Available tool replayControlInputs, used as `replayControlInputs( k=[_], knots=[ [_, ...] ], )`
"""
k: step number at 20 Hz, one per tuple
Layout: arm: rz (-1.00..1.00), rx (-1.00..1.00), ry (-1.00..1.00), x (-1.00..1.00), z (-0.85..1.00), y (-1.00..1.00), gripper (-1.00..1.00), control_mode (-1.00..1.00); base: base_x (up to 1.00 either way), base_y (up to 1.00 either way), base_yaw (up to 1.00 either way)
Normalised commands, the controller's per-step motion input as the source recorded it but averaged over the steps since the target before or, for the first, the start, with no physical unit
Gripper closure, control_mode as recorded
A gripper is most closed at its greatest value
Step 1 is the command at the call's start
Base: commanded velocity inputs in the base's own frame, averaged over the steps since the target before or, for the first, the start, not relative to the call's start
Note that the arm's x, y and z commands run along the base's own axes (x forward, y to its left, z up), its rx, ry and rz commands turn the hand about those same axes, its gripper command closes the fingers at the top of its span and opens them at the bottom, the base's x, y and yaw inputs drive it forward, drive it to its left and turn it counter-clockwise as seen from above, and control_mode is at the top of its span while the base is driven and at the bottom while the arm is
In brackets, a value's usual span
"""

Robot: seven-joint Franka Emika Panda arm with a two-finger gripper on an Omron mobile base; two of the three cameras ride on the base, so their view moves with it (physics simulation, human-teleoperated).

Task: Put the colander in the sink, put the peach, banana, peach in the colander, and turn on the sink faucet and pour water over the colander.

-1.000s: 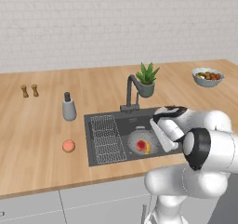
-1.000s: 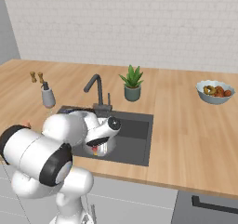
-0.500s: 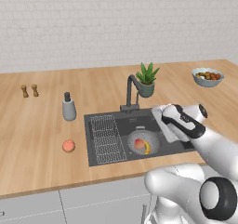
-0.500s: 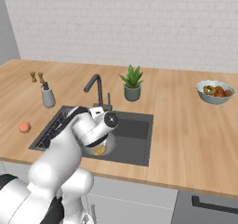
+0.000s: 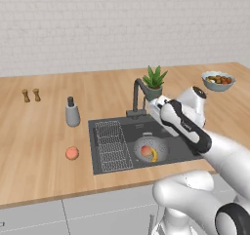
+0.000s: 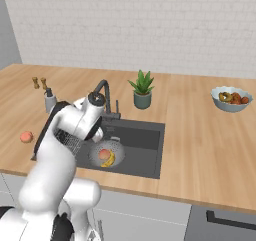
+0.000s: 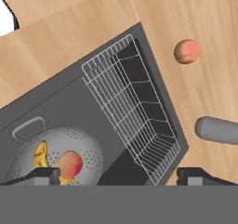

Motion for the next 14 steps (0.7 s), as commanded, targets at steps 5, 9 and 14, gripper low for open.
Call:
replayControlInputs(
  k=[5,9,14],
  knots=[
    [0.37,-0.13,0.08,0.26,0.01,0.97,-1.0,-1.0,0.0,0.0,0.0],
    [0.25,-0.08,0.01,0.21,0.0,1.0,-1.0,-1.0,0.0,0.0,0.0],
    [0.04,-0.19,0.02,0.07,0.0,1.0,-1.0,-1.0,0.0,0.0,0.0]
  ],
)
